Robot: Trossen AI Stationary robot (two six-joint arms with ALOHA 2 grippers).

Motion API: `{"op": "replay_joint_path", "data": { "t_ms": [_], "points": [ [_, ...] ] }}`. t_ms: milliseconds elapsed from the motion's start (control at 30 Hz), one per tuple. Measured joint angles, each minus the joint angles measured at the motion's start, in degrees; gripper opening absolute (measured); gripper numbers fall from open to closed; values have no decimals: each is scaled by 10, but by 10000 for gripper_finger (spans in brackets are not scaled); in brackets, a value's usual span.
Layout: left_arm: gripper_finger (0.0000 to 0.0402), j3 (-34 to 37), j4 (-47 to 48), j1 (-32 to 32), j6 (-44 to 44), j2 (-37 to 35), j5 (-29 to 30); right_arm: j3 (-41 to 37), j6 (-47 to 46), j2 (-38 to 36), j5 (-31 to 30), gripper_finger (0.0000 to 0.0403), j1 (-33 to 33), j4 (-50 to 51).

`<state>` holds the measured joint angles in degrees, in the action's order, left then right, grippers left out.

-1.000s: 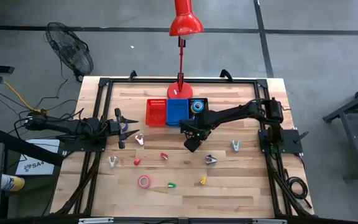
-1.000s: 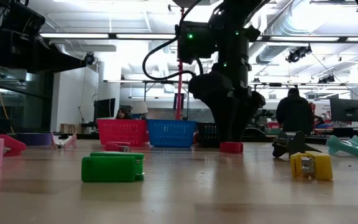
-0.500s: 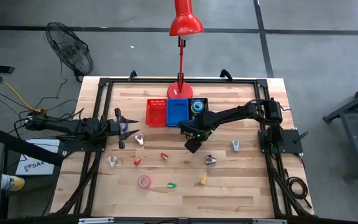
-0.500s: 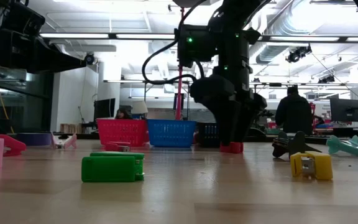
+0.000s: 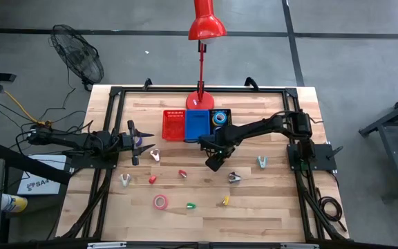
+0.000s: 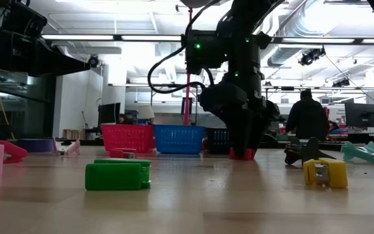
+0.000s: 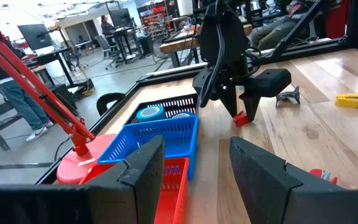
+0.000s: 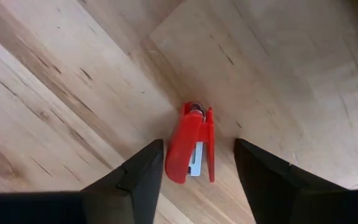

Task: Pick and place Stapler, Stapler remover, tape
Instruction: Put the right red stapler into the blue basket

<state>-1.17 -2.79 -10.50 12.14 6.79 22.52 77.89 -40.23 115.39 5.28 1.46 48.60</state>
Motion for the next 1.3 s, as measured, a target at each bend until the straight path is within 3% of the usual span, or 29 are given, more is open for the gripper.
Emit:
{"op": "replay_joint_path", "data": {
  "t_ms": [367, 600, 900, 1300],
  "points": [
    [179, 0, 0, 0, 0, 0, 0, 1, 0, 0, 21, 48, 0, -4],
    [179, 0, 0, 0, 0, 0, 0, 58, 6, 0, 22, 47, 5, 2],
    [179, 0, 0, 0, 0, 0, 0, 171, 61, 0, -35, 47, 50, 23],
    [179, 0, 0, 0, 0, 0, 0, 161, -7, -1, -53, 53, 105, -16]
  ]
}}
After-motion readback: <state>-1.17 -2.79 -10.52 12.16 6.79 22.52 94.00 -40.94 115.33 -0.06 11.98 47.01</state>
